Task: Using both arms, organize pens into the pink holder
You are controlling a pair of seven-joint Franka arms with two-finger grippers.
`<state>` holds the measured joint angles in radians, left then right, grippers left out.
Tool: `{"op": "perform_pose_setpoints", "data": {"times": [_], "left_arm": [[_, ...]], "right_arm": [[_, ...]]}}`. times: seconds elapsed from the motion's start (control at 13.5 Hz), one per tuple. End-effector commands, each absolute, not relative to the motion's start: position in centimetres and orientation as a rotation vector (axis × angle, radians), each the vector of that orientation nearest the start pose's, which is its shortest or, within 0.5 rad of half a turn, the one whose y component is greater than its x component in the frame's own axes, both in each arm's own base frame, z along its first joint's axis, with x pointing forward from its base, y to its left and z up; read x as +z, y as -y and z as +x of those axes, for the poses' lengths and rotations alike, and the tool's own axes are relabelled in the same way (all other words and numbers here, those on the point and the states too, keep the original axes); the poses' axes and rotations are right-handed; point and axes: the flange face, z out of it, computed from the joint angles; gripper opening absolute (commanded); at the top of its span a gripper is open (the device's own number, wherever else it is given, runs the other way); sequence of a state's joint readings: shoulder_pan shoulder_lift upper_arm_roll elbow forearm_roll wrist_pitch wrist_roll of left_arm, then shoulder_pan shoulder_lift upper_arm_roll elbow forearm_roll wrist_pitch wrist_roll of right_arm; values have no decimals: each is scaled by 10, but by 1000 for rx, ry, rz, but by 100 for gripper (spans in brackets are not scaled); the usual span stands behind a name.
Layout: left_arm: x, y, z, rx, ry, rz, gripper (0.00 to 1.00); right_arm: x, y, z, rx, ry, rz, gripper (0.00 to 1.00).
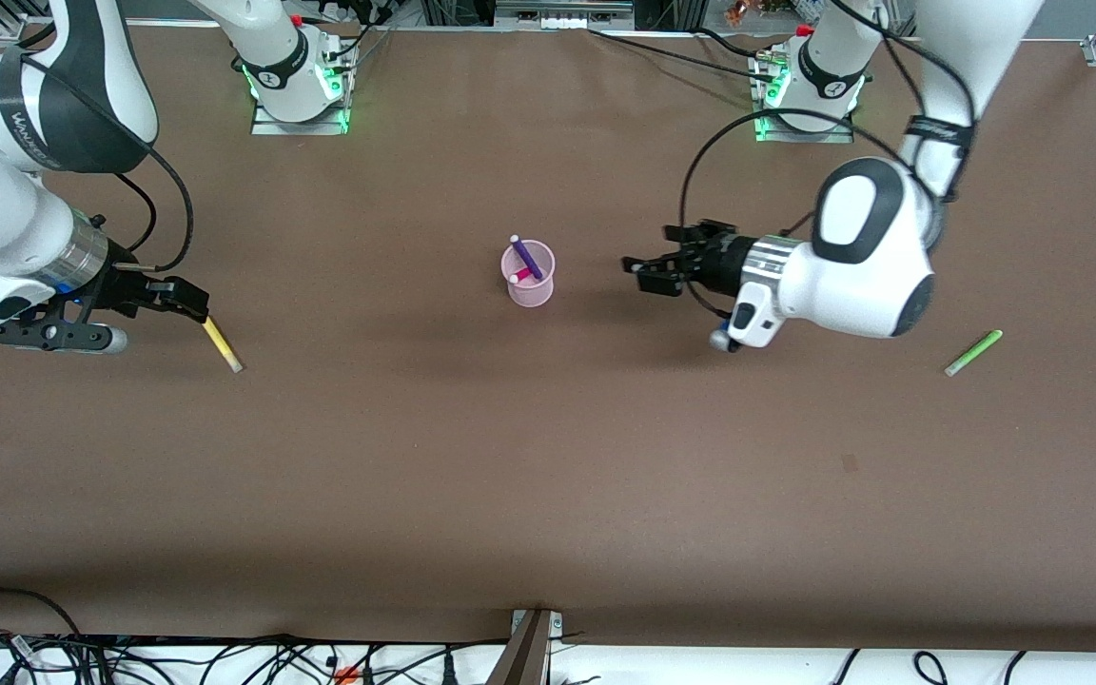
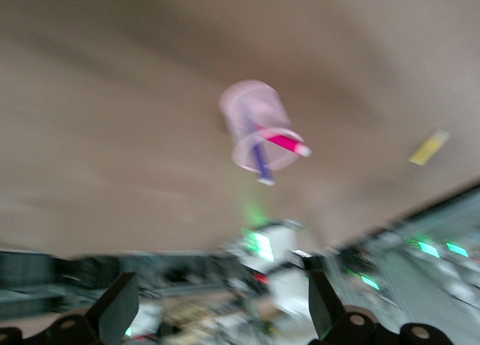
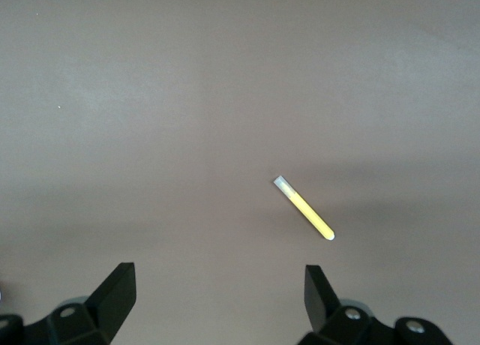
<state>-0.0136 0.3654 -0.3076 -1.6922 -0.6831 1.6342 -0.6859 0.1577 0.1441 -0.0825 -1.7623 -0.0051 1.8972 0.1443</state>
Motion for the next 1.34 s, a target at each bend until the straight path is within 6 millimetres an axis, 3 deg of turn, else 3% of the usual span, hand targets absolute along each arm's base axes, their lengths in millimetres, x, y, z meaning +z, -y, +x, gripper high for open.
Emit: {"op": "perform_pose_setpoints", "data": {"times": [0.0, 0.15, 0.3, 0.37, 0.45, 0.52, 0.67, 0.82, 0.89, 1.11, 1.26], "left_arm": [[452, 197, 586, 1005, 696, -3171, 100], [493, 174, 579, 730, 422, -3172, 100], [518, 151, 579, 479, 100, -3088, 100], [527, 140, 586, 385, 69, -3040, 100], [556, 132, 594, 277, 73, -3044, 100], [571, 115, 597, 263, 126, -3049, 100], [580, 90, 584, 382, 170, -3029, 100], [617, 81, 567, 277, 118, -3028, 100], [625, 81, 555, 257, 113, -3018, 100], [609, 55, 535, 155, 164, -3000, 100], [608, 57, 537, 149, 154, -3003, 100]], "right_arm": [[484, -45, 598, 19, -86, -3157, 99], [484, -44, 598, 21, -91, -3157, 99], [485, -45, 597, 21, -89, -3157, 99], [485, -45, 597, 21, -89, -3157, 99], [486, -44, 598, 19, -89, -3157, 99], [486, -44, 598, 19, -89, -3157, 99], [485, -45, 598, 21, -88, -3158, 99], [484, -45, 598, 26, -86, -3159, 99], [483, -45, 597, 38, -86, -3159, 99], [485, -45, 597, 38, -83, -3159, 99], [485, -45, 598, 36, -60, -3159, 99]]}}
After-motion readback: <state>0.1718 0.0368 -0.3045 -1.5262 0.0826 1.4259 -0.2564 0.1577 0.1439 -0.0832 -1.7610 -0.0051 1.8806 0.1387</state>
